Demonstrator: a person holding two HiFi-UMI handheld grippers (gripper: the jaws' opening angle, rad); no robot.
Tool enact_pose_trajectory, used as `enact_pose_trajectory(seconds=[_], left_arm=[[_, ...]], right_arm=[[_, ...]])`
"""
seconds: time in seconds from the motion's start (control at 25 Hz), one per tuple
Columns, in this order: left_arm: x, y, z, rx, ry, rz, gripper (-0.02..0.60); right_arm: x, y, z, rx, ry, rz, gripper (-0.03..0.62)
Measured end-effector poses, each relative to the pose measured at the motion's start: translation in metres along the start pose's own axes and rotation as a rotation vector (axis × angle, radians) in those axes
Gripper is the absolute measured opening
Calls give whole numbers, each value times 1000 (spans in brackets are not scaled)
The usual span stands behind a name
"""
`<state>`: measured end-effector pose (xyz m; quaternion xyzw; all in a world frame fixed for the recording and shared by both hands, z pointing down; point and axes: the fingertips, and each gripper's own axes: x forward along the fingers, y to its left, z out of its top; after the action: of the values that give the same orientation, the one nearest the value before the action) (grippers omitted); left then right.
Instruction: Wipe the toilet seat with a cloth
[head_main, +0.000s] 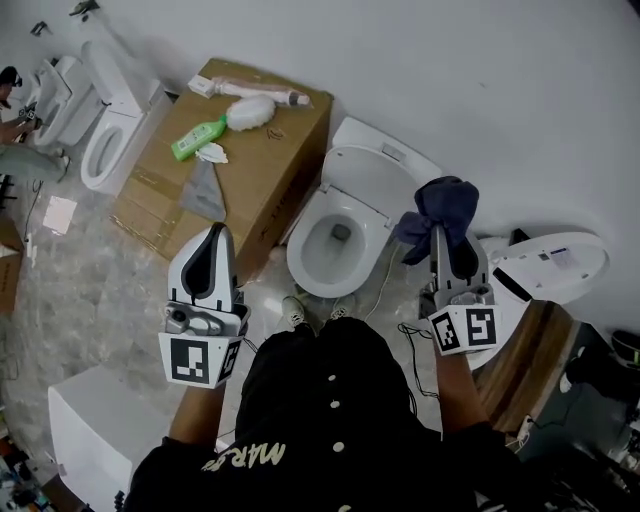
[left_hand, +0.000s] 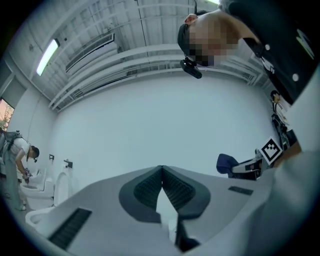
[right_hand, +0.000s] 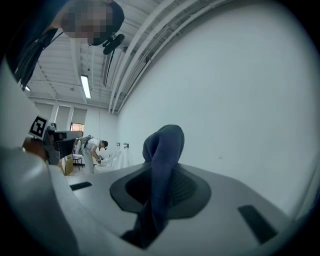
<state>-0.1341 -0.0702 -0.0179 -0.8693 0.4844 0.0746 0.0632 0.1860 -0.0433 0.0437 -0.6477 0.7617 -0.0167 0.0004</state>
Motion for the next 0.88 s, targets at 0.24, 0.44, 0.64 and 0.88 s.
enact_pose_trajectory(seconds=[0.24,0.44,0.64,0.88], left_arm=[[-11,15,9,45,-2,72,11],[-20,27,13,67,-13,134,11],[-28,43,13,79,-10,175,11],[-28,51,9,75,-8,192,11]], right_arm=[[-13,-15,37,-3,-98,-42,71],[-13,-16,51,-20,-162,-47,71],[-12,-18,57,-35,-190,-46,71],[-15,-31,51,-66,-221,-72,71]])
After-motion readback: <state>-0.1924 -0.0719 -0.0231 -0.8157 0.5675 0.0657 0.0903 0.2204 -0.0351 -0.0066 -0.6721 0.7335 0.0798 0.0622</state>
